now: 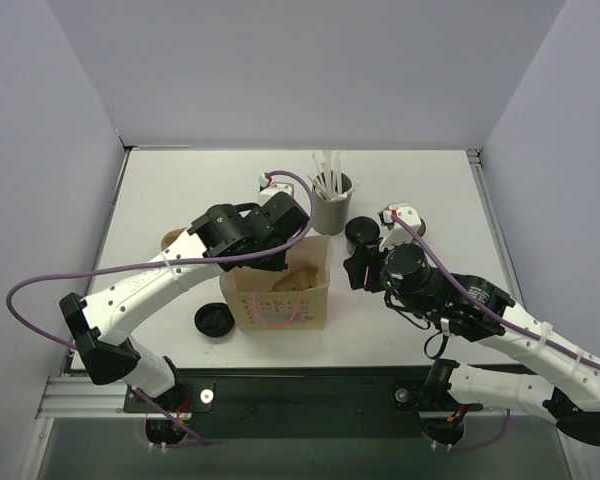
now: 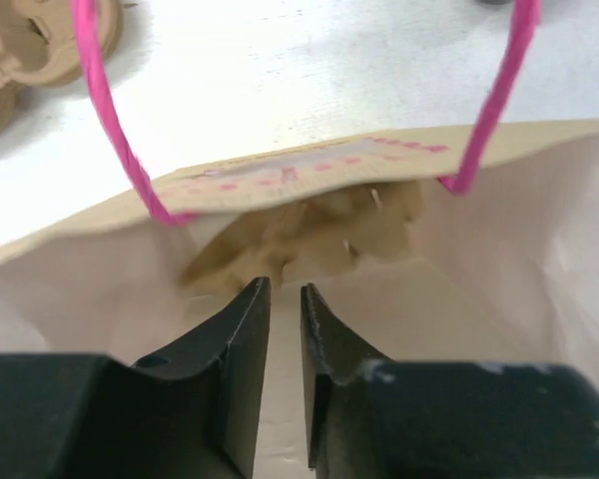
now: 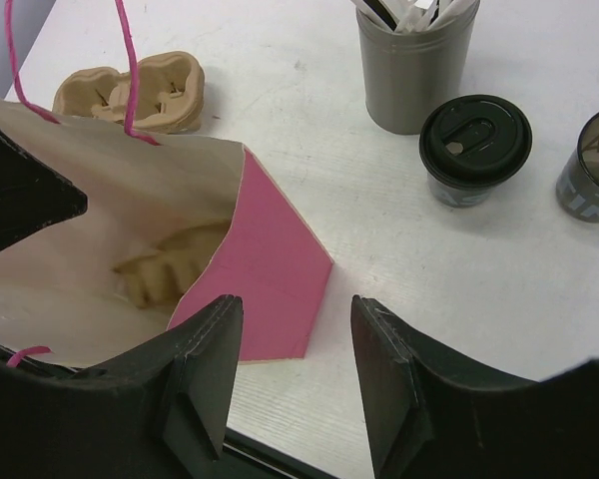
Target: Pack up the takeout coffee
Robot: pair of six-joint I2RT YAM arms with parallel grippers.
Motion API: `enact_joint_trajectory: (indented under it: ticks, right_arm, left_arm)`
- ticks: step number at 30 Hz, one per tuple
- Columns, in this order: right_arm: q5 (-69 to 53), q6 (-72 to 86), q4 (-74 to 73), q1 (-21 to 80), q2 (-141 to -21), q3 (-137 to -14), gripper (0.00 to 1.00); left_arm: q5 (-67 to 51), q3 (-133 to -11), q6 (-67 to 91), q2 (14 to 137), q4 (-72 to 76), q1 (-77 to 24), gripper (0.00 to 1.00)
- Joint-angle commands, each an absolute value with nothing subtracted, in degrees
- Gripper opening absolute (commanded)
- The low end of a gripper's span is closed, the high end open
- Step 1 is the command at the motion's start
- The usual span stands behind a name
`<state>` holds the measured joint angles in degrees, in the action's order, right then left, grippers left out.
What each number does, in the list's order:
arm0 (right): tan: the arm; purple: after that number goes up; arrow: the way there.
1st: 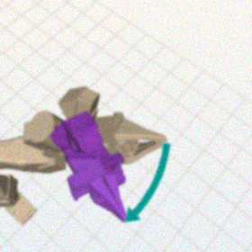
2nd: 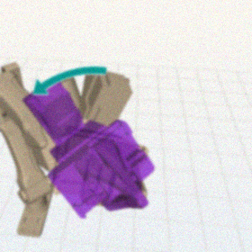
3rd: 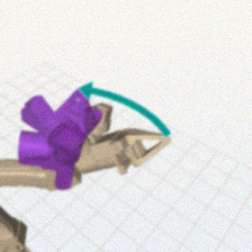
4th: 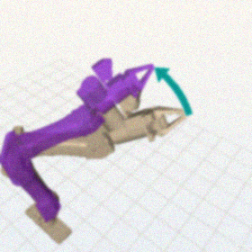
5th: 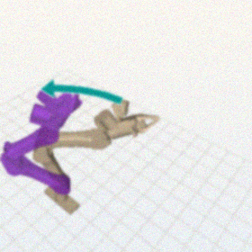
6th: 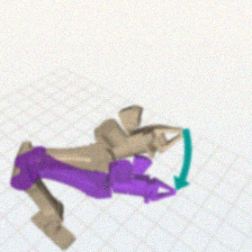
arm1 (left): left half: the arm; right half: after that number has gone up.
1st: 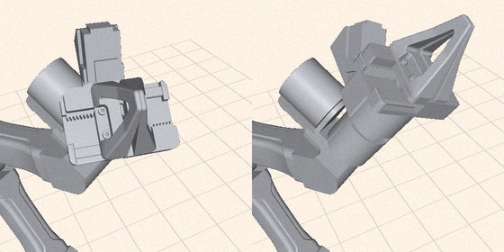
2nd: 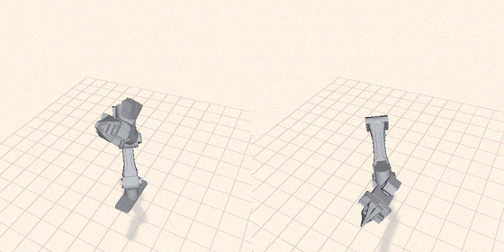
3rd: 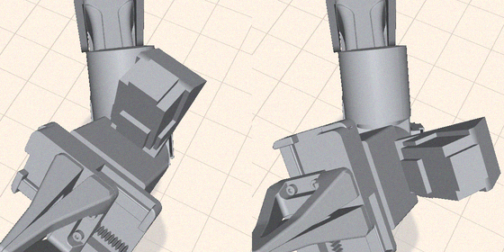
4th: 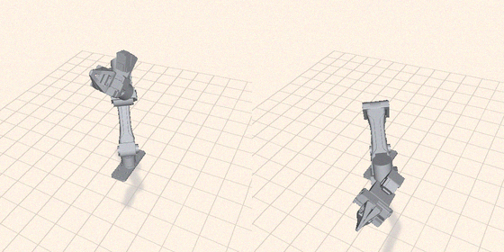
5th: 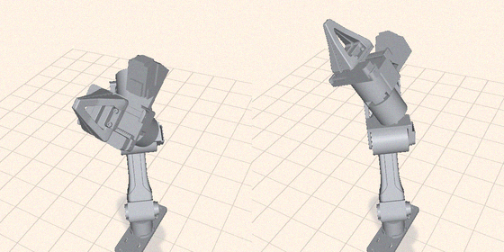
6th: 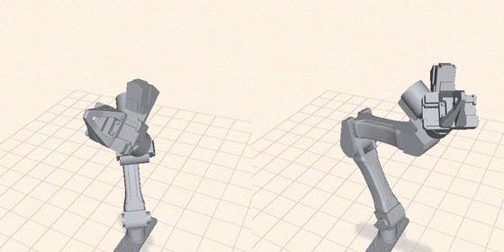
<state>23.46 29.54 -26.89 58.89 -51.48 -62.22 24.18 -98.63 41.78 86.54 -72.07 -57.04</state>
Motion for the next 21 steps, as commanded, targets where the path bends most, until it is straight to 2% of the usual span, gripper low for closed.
enact_joint_trajectory:
  ticks: [1,8,13,18,21]
  right_arm:
    - [24.2,30.8,-24.7,58.7,-51.3,-61.7,0.48]
    - [24.2,30.8,-24.4,58.7,-49.7,-60.1,0.47]
    - [23.2,30.8,-24.4,58.7,-49.0,-60.2,0.47]
    - [19.4,31.7,-24.5,58.6,-48.8,-61.8,0.49]
    - [18.3,31.8,-24.6,58.7,-48.8,-62.8,0.50]
  left_arm:
    - [28.7,-101.9,42.7,86.7,-74.8,-57.3,0.28]
    - [29.0,-100.4,42.8,86.9,-73.4,-57.3,0.28]
    - [23.8,-100.1,41.9,85.3,-70.1,-57.6,0.30]
    - [15.2,-99.8,39.6,81.7,-63.5,-56.8,0.42]
    - [15.2,-100.9,38.7,80.1,-63.4,-55.9,0.50]
